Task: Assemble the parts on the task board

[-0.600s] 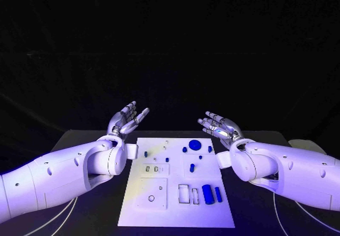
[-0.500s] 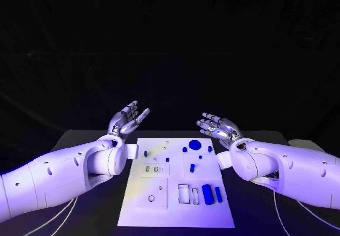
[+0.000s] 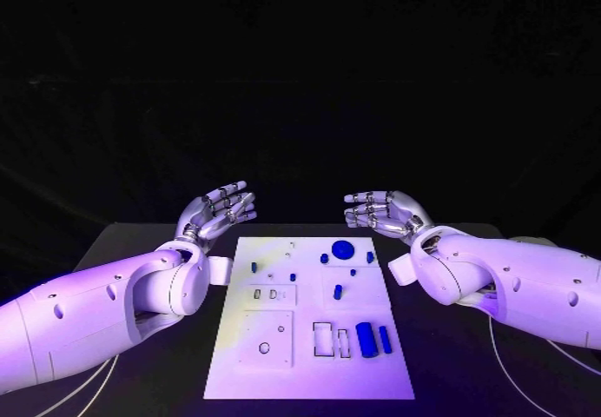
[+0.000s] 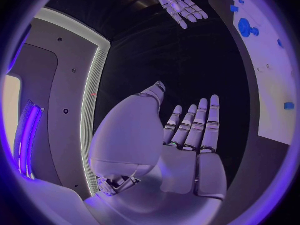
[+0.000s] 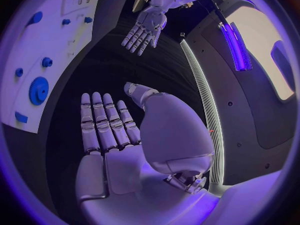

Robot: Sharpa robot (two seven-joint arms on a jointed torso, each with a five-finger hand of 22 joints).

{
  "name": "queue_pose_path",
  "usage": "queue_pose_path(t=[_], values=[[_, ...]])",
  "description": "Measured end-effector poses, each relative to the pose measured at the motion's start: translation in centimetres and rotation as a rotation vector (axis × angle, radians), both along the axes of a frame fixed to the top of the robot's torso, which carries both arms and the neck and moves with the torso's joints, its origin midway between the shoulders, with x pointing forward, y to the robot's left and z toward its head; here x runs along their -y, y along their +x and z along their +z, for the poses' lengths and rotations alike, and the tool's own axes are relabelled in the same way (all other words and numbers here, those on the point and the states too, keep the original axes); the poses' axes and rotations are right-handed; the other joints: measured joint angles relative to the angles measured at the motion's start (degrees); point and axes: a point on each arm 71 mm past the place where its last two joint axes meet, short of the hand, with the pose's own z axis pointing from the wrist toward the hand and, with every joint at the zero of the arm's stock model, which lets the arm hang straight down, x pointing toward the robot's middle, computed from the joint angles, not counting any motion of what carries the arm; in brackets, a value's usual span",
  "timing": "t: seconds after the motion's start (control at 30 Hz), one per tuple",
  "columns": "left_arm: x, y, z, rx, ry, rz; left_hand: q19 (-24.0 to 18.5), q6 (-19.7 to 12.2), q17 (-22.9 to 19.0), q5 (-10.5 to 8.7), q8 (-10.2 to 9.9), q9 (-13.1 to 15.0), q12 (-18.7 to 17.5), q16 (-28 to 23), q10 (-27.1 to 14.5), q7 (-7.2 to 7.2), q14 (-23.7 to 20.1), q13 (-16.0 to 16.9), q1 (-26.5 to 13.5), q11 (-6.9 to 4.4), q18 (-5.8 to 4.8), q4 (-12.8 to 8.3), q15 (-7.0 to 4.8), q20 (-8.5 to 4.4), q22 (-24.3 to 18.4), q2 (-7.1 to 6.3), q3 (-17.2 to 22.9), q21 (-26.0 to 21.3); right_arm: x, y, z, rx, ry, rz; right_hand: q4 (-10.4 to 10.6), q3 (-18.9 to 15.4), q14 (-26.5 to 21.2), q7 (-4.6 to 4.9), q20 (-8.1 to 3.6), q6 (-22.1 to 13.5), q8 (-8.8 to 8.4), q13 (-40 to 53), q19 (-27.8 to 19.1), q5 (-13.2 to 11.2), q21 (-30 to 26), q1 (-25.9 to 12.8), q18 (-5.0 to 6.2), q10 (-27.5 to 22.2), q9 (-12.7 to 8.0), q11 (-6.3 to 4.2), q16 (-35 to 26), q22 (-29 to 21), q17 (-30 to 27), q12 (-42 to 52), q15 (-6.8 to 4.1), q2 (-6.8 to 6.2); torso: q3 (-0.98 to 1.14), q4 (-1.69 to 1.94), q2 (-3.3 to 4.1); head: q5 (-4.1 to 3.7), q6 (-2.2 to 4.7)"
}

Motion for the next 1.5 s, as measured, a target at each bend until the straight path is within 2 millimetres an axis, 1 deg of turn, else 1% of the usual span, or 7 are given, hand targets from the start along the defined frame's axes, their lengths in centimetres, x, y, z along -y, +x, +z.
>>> queue_pose_path(t=[0.07,0.23,0.37,0.93,1.03,1.27,1.5], values=[[0.1,-0.1,0.1,0.003,-0.005,-0.01,2.18,9.52,0.76,0.0,3.84,2.39,2.23,1.64,10.01,1.11,4.58,0.64,0.69,-1.33,0.88,-0.68,-1.34,0.0,-0.06,0.04,0.84,0.53,0.3,0.2,0.4,0.041,-0.041,0.008,-0.25,0.81,3.25,0.84,-0.1,4.72,1.43,-0.15,2.81,-0.58,0.85,0.13,1.3,3.38,0.74,-1.0,0.85,0.04,0.27,0.01,-1.01,-0.13,-0.01,0.09,0.34,-0.13,-0.01],[0.0,-0.6,0.4,0.008,-0.018,-0.036,8.18,15.43,1.8,0.0,5.24,3.06,1.97,3.24,17.29,2.47,10.72,0.25,1.18,-3.19,2.14,-1.45,-3.23,-0.58,-0.21,-0.52,3.25,2.76,0.4,0.4,1.5,0.148,-0.153,0.056,0.11,2.64,8.29,2.09,-0.99,7.98,1.93,-0.24,7.33,-0.63,1.93,0.26,1.3,7.22,1.05,-2.17,1.71,0.01,0.49,-0.74,-2.47,-1.21,0.07,0.14,1.39,0.02,0.29],[0.3,-1.1,0.7,0.01,-0.031,-0.061,11.56,16.87,2.67,0.0,5.24,2.88,1.06,3.91,19.75,3.0,13.62,0.25,0.97,-3.93,2.13,-2.11,-4.14,-1.66,-0.02,-1.34,4.65,4.04,0.3,0.6,2.2,0.234,-0.271,0.101,0.76,3.55,13.39,2.39,-2.49,10.92,3.3,-0.18,11.44,-0.97,3.25,0.01,1.3,12.14,1.77,-3.52,3.16,0.03,1.37,-0.82,-4.11,-2.21,0.13,0.23,2.25,-0.3,0.42],[1.4,-3.0,3.0,0.036,-0.064,-0.146,14.62,17.99,4.02,0.0,5.24,2.56,-0.47,4.41,21.67,3.31,16.02,0.26,0.43,-4.43,2.11,-2.74,-4.9,-2.88,0.08,-2.32,6.07,5.32,-1.8,1.1,3.6,0.442,-0.846,0.202,1.88,0.8,35.85,-0.74,-10.39,15.05,4.81,1.38,31.01,-3.09,18.18,-0.54,1.29,22.31,4.18,-8.06,15.39,7.49,13.66,-2.41,-11.14,-5.68,0.02,0.77,5.93,-1.47,0.97],[1.5,-3.2,3.5,0.043,-0.066,-0.156,14.62,17.99,4.08,0.0,5.24,2.51,-0.47,4.41,21.67,3.31,16.02,0.26,0.21,-4.43,2.1,-2.88,-4.9,-2.88,0.08,-2.54,6.21,5.59,-2.3,1.1,3.9,0.464,-0.923,0.211,2.92,1.72,37.37,-0.96,-11.66,14.83,4.34,2.56,34.95,-2.5,30.35,-0.55,1.3,20.93,4.82,-8.32,27.97,19.23,23.63,-3.1,-11.38,-7.46,0.03,0.85,6.59,-1.58,1.05],[1.8,-3.7,4.2,0.051,-0.069,-0.174,15.04,17.99,4.13,0.0,5.01,2.45,-0.69,4.41,21.67,3.31,16.02,0.26,0.21,-4.43,2.11,-2.88,-4.9,-2.9,0.15,-2.53,6.21,5.81,-3.3,1.3,4.3,0.484,-1.031,0.225,4.49,2.64,37.58,-0.85,-10.94,13.92,3.7,3.03,39.92,-2.74,55.37,-0.7,-2.3,16.53,6.16,-7.59,53.58,49.84,48.86,-3.26,-11.15,-8.06,0.03,1.16,7.6,-1.86,1.3],[1.9,-3.8,4.8,0.058,-0.071,-0.187,15.23,17.99,4.17,0.0,5.01,2.45,-0.69,4.41,21.67,3.31,16.02,0.26,0.03,-4.42,2.1,-2.88,-4.9,-3.09,0.15,-2.72,6.21,5.81,-4.2,1.5,4.3,0.486,-1.083,0.242,5.05,2.41,37.58,-0.88,-10.31,13.7,3.42,3.24,41.34,-3.19,63.58,-0.46,-3.21,16.06,7.0,-7.53,62.21,60.57,57.44,-3.26,-11.15,-8.3,-0.04,1.43,8.45,-2.02,1.56]])
